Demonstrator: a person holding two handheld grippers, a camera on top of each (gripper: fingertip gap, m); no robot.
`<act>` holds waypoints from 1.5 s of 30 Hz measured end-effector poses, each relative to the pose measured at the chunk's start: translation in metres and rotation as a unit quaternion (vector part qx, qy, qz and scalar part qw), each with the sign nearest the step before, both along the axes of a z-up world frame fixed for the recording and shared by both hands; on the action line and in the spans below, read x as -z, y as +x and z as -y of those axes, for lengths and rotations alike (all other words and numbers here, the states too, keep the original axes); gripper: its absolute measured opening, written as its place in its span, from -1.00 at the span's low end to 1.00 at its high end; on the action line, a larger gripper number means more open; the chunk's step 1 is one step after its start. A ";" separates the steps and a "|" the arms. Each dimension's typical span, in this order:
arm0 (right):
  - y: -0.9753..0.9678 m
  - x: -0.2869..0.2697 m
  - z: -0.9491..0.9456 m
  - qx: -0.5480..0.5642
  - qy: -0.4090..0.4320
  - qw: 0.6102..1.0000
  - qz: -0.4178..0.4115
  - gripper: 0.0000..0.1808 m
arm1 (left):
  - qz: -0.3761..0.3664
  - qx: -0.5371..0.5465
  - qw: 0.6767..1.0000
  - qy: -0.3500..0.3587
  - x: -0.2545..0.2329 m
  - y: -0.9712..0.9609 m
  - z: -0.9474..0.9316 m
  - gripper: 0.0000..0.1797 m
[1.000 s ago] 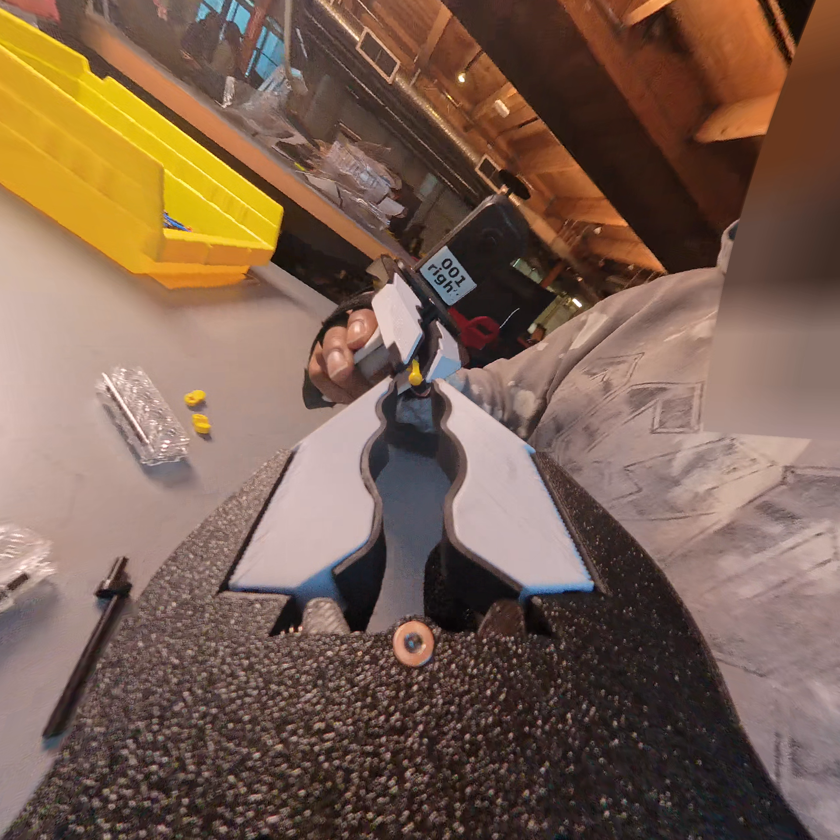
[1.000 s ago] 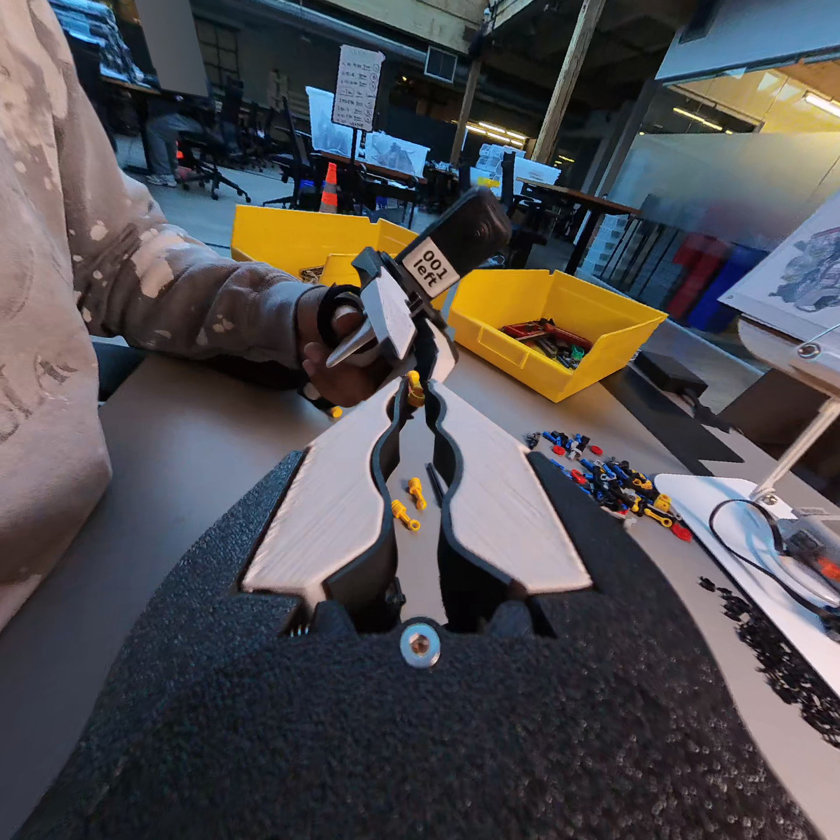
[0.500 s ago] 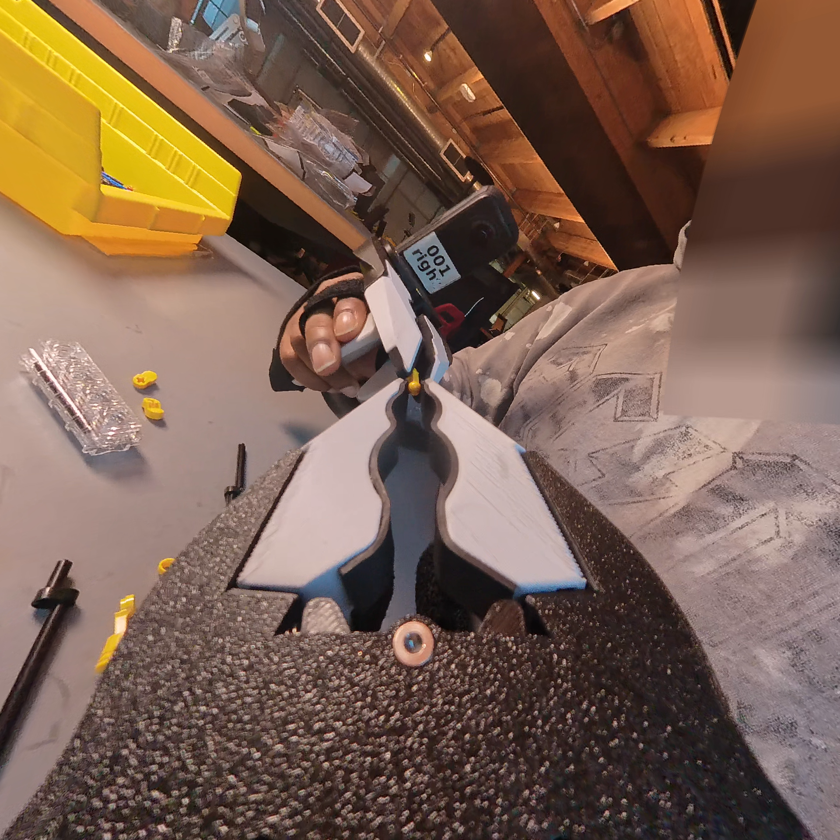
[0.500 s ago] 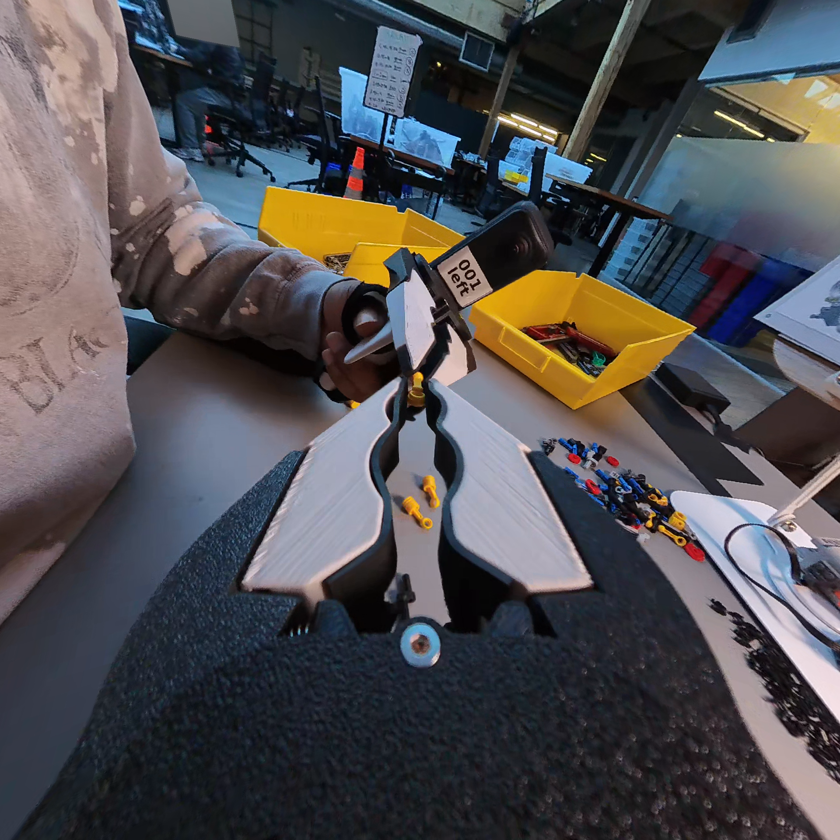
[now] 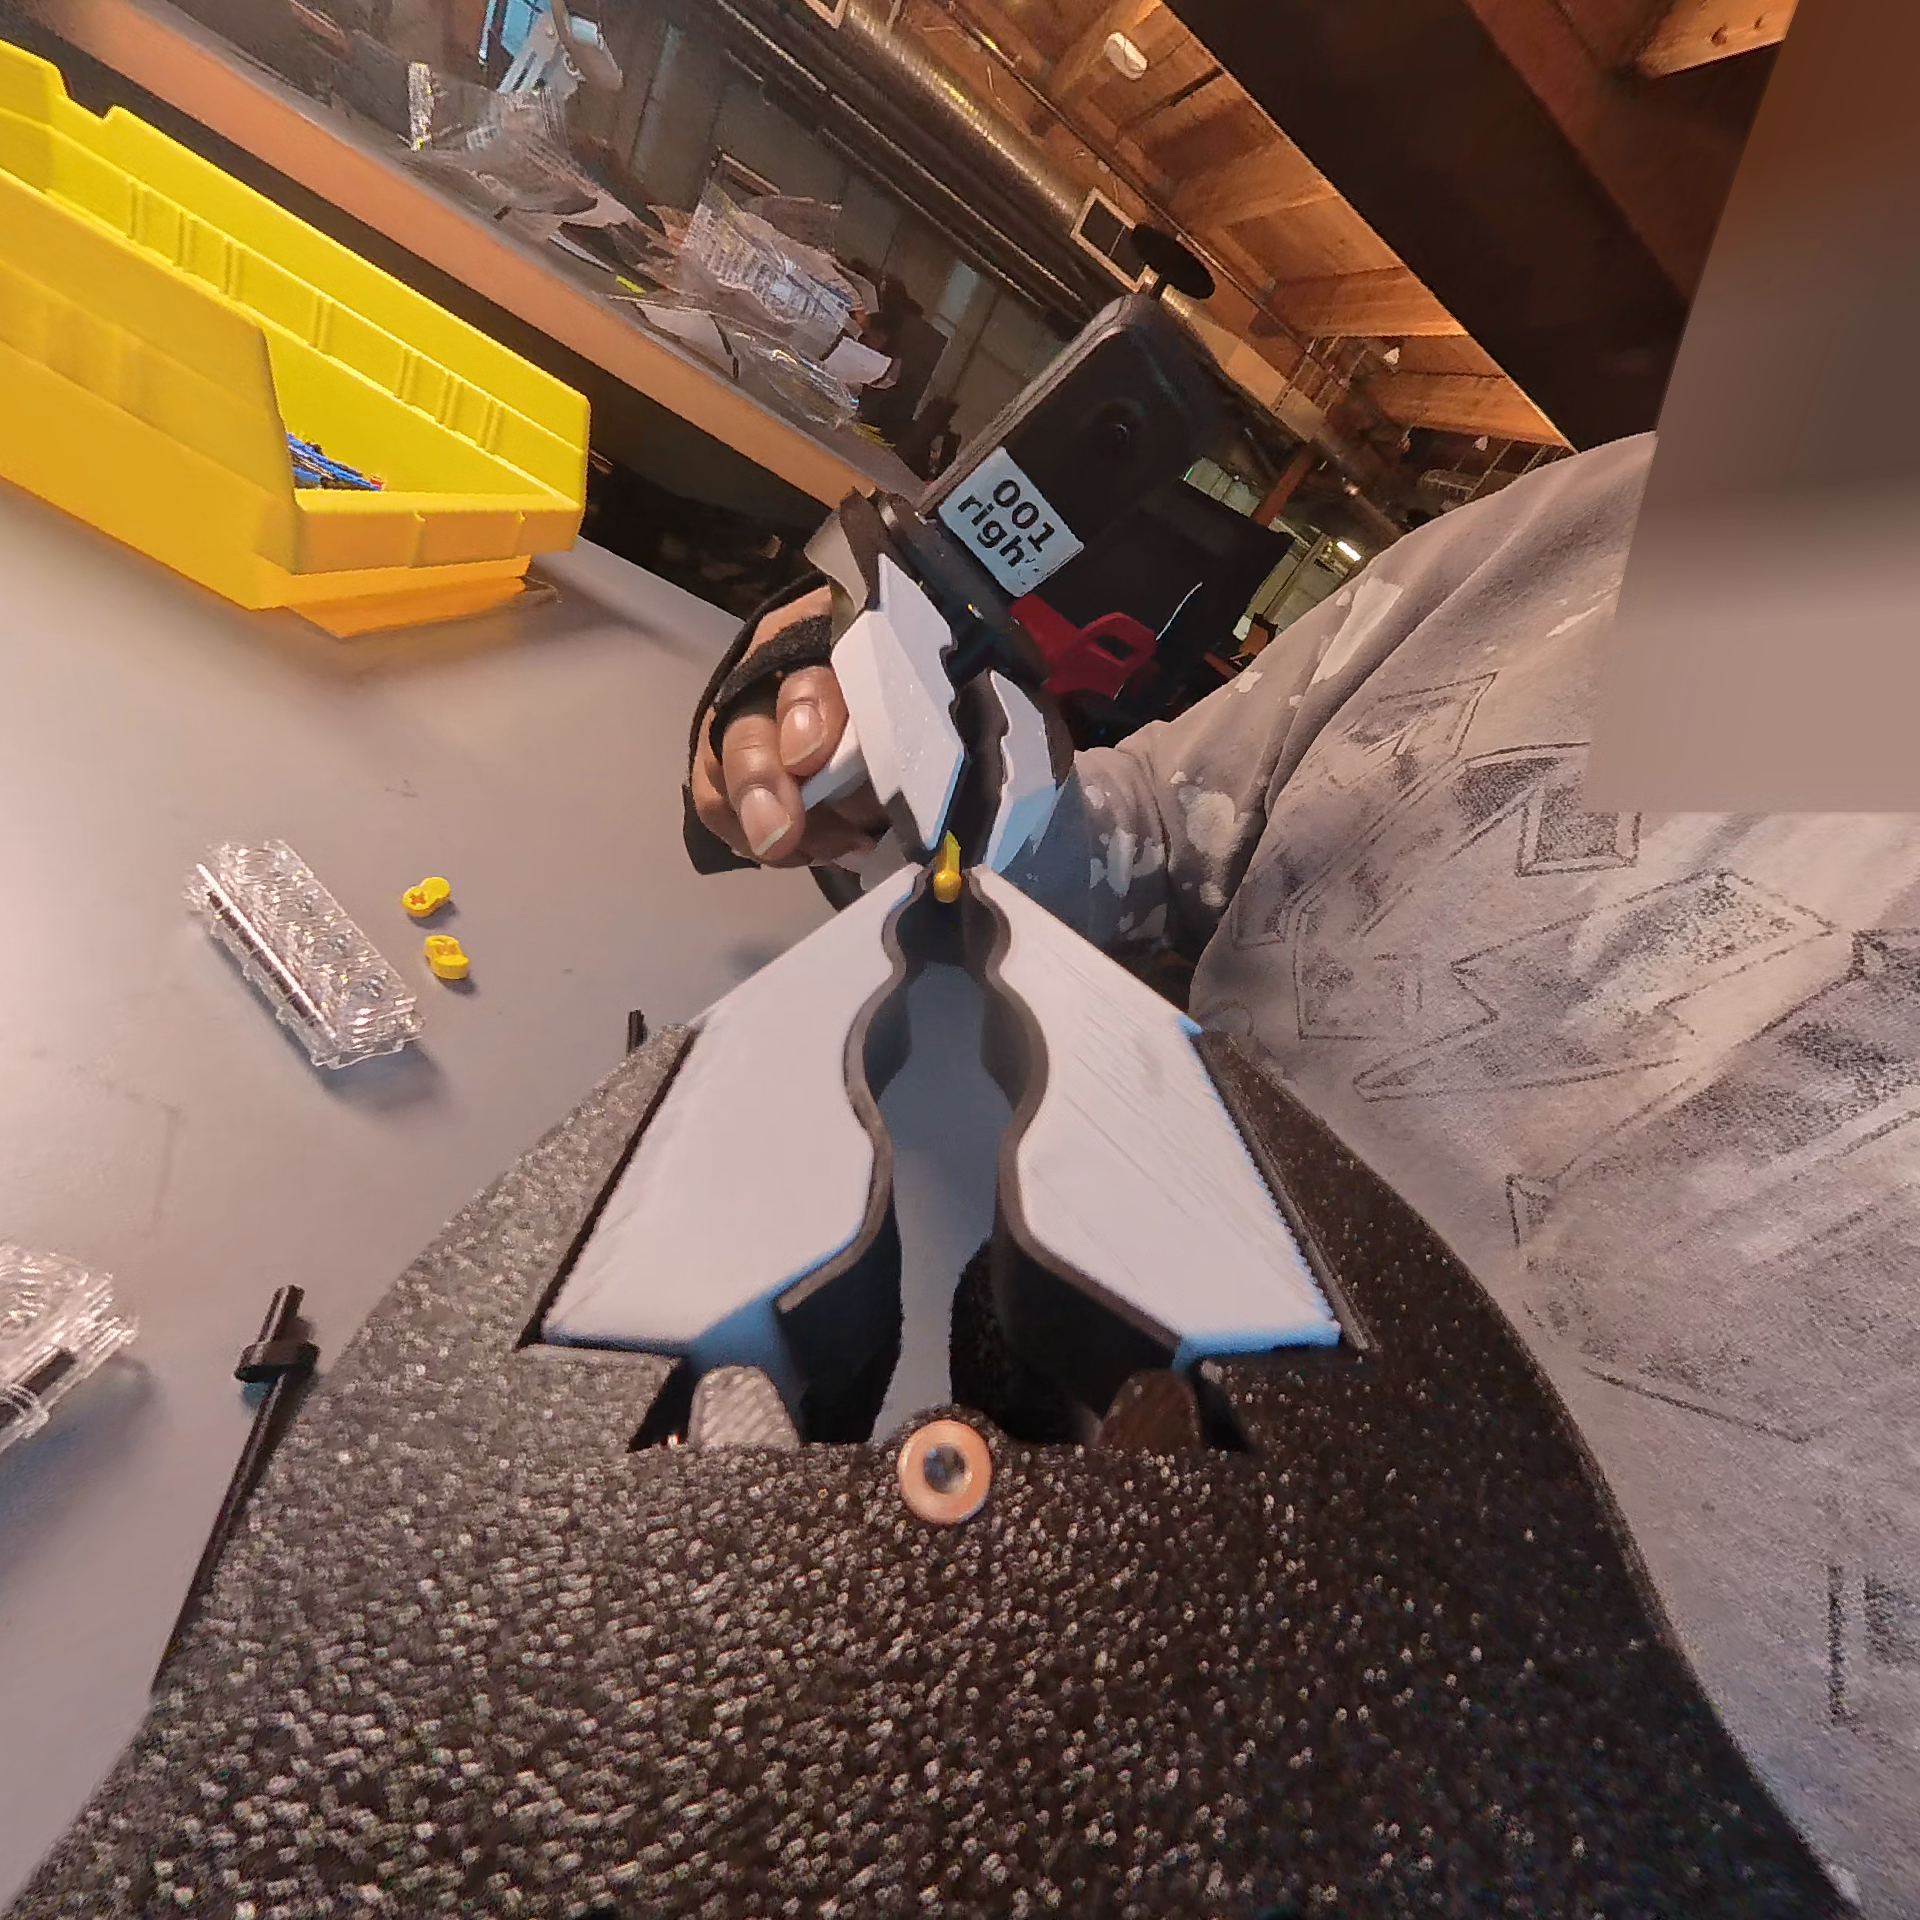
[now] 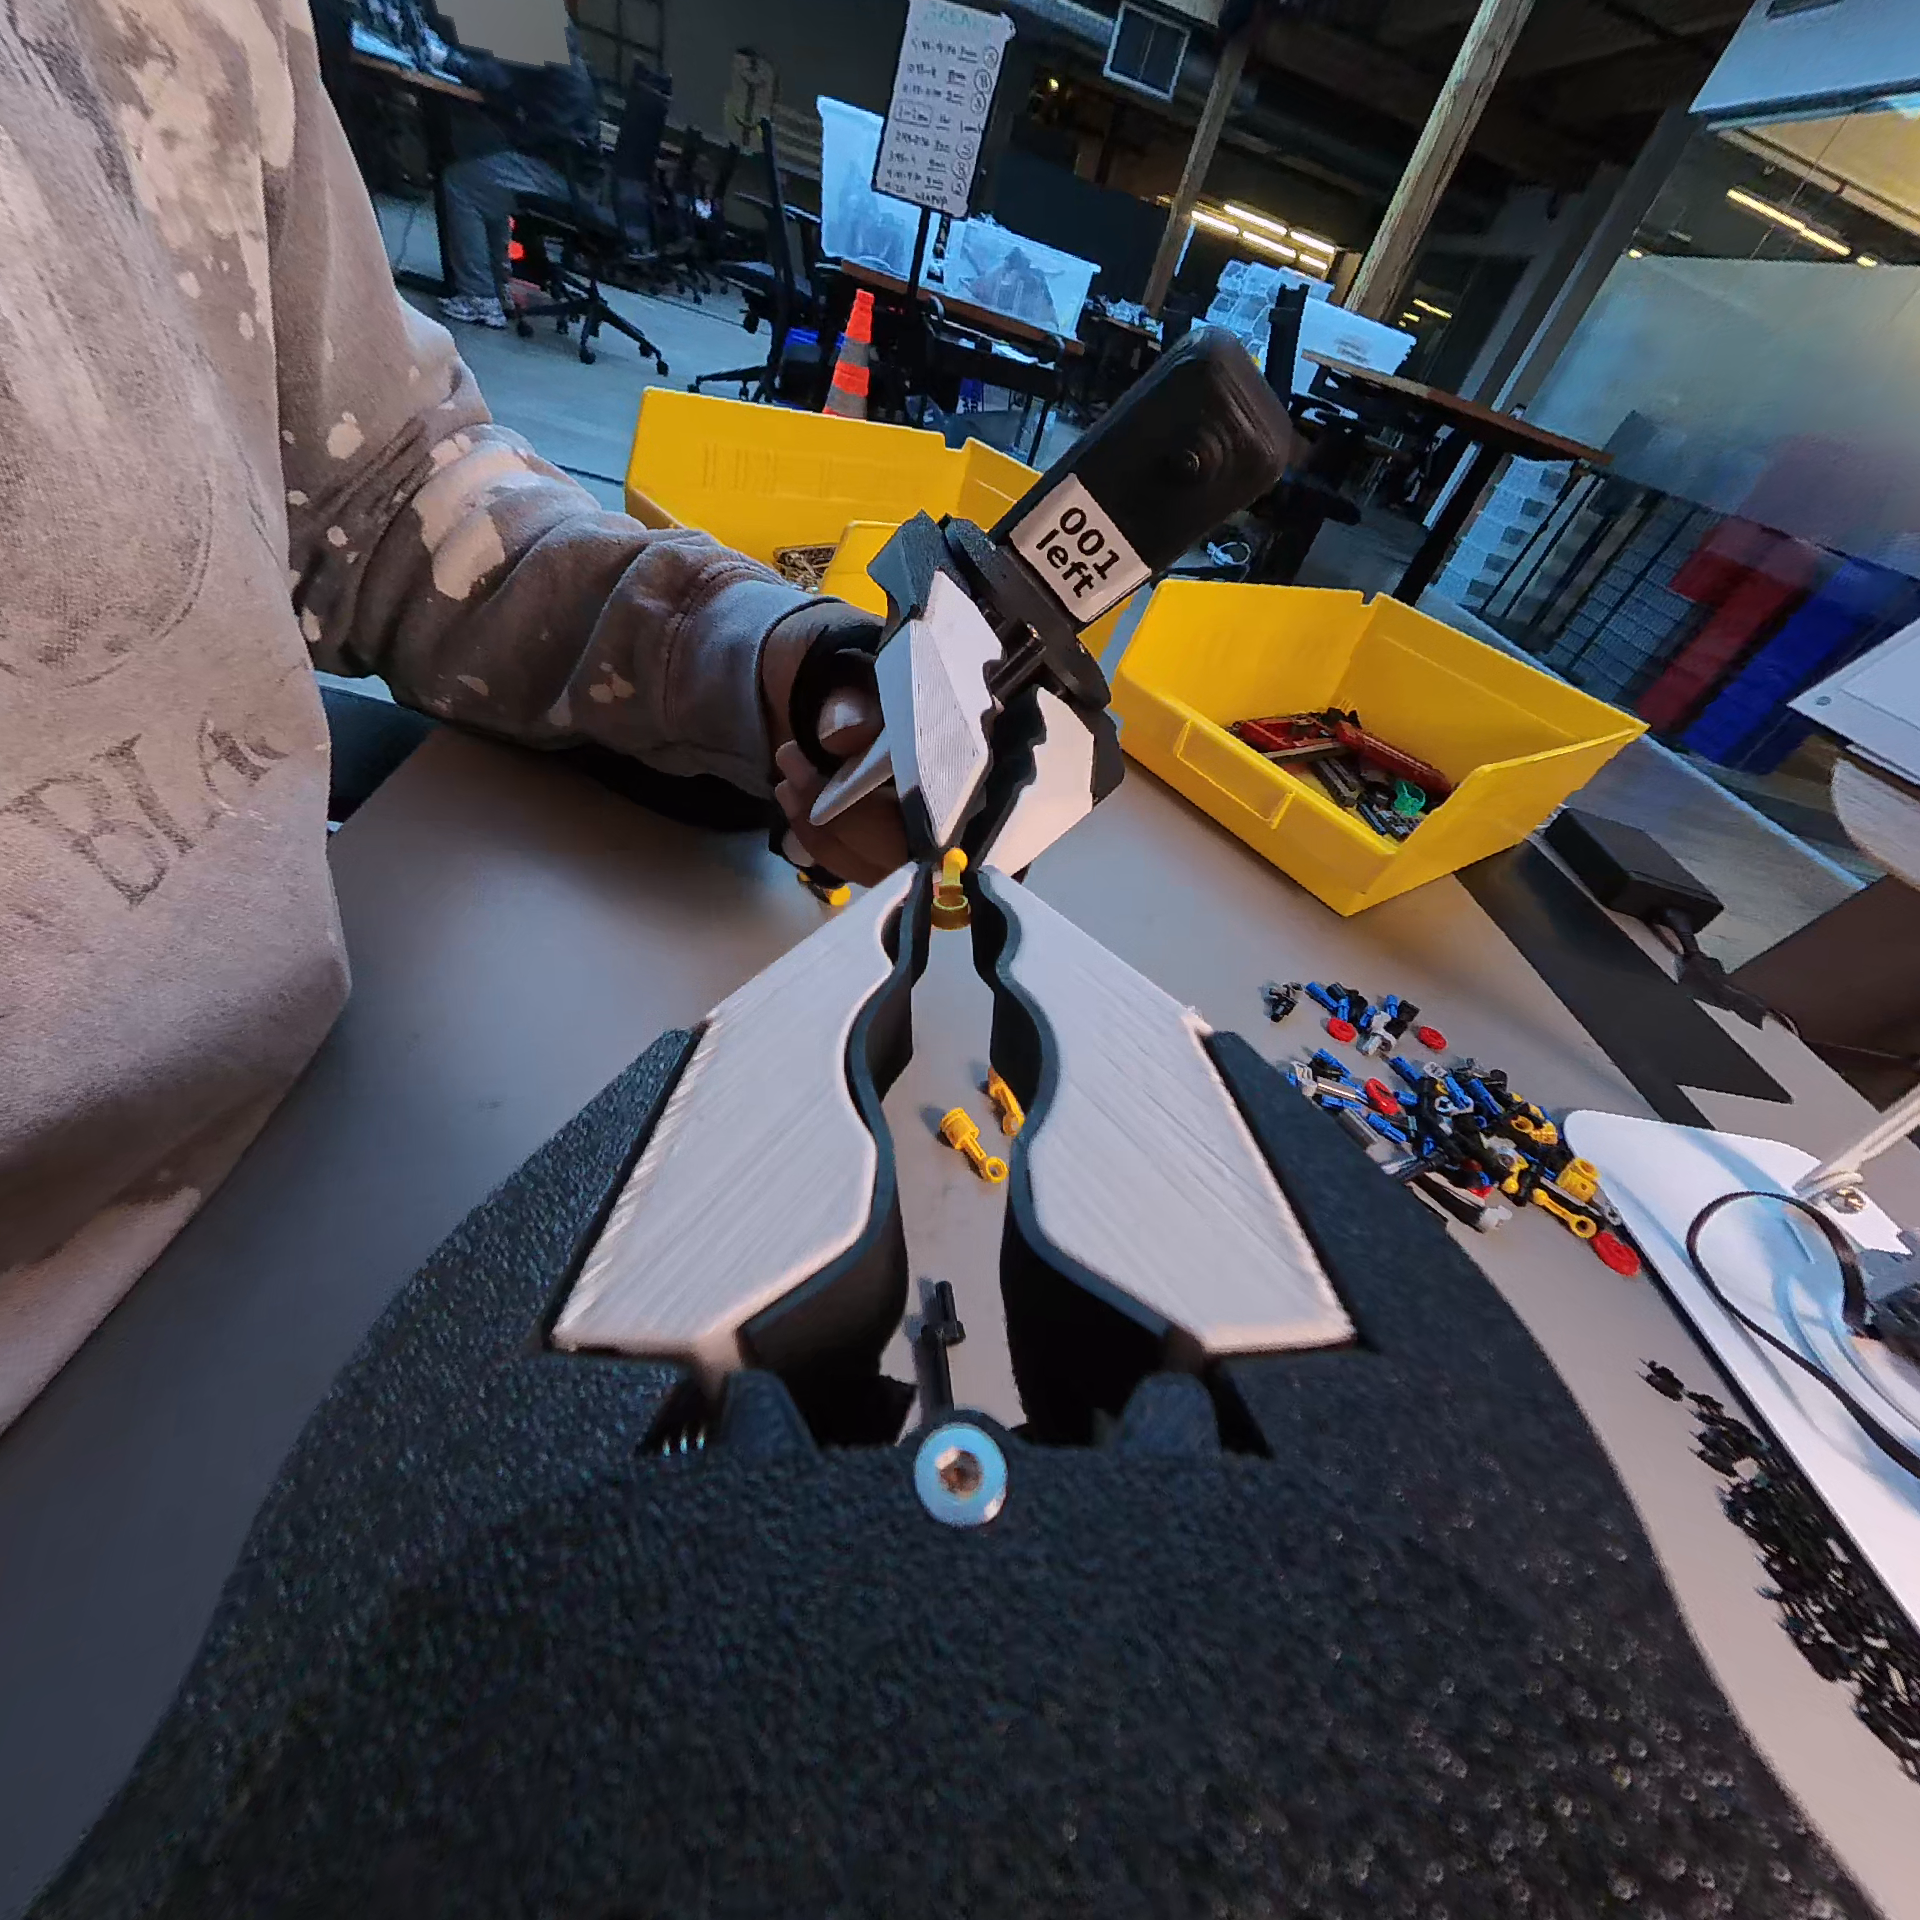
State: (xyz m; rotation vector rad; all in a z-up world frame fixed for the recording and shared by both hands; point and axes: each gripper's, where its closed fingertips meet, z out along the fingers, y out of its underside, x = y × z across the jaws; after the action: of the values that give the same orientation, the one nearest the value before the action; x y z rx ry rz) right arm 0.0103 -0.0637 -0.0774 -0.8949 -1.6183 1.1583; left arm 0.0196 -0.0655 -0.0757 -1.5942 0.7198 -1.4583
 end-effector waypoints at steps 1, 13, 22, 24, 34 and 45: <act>0.000 0.000 0.000 0.001 0.002 1.000 0.000 -0.93 | 0.000 0.001 1.000 -0.001 0.000 0.000 0.000 -0.98; -0.001 0.005 -0.002 0.005 0.000 1.000 0.013 -0.94 | 0.001 0.000 1.000 -0.026 0.005 -0.001 -0.002 -0.97; -0.001 0.002 -0.002 -0.006 -0.072 0.997 0.011 -0.93 | -0.057 -0.040 0.994 0.085 0.002 -0.001 -0.002 -0.97; -0.002 0.001 -0.003 -0.011 -0.111 0.994 0.015 -0.92 | -0.092 -0.067 0.983 0.144 0.000 -0.002 -0.004 -0.97; -0.001 -0.020 0.008 -0.083 -0.282 0.956 -0.015 -0.93 | -0.126 -0.128 0.927 0.329 -0.023 0.000 0.005 -0.97; 0.002 -0.023 0.008 -0.083 -0.257 0.963 -0.024 -0.96 | -0.160 -0.132 0.911 0.355 -0.017 0.002 0.004 -0.96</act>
State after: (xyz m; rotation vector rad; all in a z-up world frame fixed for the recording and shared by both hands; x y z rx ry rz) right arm 0.0120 -0.0720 -0.0545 -1.0544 -1.3910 1.7533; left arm 0.0215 -0.0695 -0.0590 -1.2821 1.0314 -0.6184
